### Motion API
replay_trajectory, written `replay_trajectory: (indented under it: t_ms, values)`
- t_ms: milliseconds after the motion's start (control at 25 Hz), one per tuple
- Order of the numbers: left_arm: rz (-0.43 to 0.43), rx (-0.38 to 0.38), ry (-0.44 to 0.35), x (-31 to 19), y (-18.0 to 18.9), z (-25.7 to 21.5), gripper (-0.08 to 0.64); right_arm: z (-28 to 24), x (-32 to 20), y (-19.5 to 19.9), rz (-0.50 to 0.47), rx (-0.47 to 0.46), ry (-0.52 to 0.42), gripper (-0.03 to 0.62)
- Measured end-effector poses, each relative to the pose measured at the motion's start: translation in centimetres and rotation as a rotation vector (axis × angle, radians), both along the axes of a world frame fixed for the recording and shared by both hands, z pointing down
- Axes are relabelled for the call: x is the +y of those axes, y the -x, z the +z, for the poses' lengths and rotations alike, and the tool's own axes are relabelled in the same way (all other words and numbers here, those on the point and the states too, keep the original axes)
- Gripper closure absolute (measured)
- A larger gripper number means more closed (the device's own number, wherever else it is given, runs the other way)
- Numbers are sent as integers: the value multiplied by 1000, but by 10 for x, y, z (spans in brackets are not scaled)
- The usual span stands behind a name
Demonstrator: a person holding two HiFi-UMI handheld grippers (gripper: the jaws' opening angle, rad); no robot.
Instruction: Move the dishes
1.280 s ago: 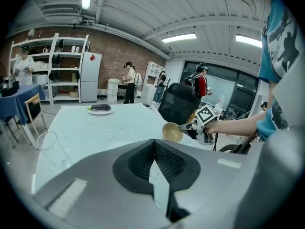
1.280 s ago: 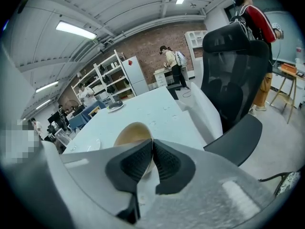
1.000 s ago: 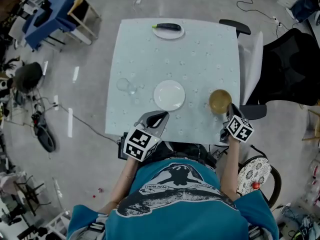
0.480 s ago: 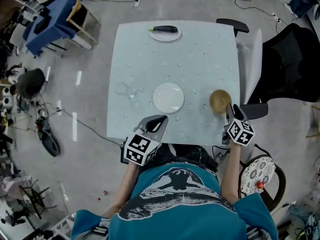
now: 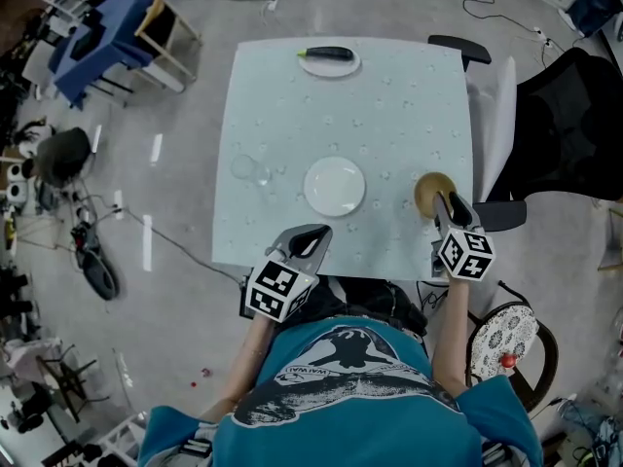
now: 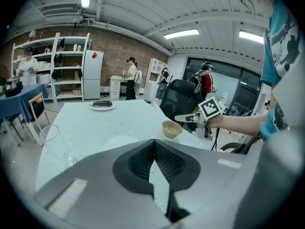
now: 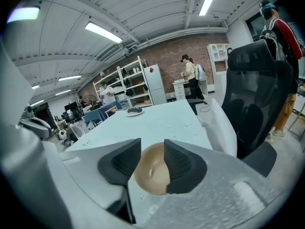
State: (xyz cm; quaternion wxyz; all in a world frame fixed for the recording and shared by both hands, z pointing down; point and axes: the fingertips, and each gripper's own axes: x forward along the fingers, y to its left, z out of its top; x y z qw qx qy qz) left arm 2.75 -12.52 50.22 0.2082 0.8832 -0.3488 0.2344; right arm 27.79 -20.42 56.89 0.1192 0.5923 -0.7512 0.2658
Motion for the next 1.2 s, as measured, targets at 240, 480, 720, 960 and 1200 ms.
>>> replay_trajectory:
  t_ms: [240, 480, 720, 960, 1200]
  values:
    - [-11, 14, -20, 4, 14, -10, 545, -12, 7, 44, -93, 12, -10, 436]
    - [-25, 10, -16, 27, 48, -11, 545, -20, 27, 98, -165, -1, -18, 434]
    - [-22, -9, -58, 57, 83, -13, 545, -27, 64, 158, -292, 16, -28, 395]
    - [-29, 8, -91, 90, 106, -23, 545, -38, 111, 208, -379, 41, -56, 393]
    - [-17, 30, -130, 128, 122, -32, 545, -54, 160, 252, -432, 26, -104, 393]
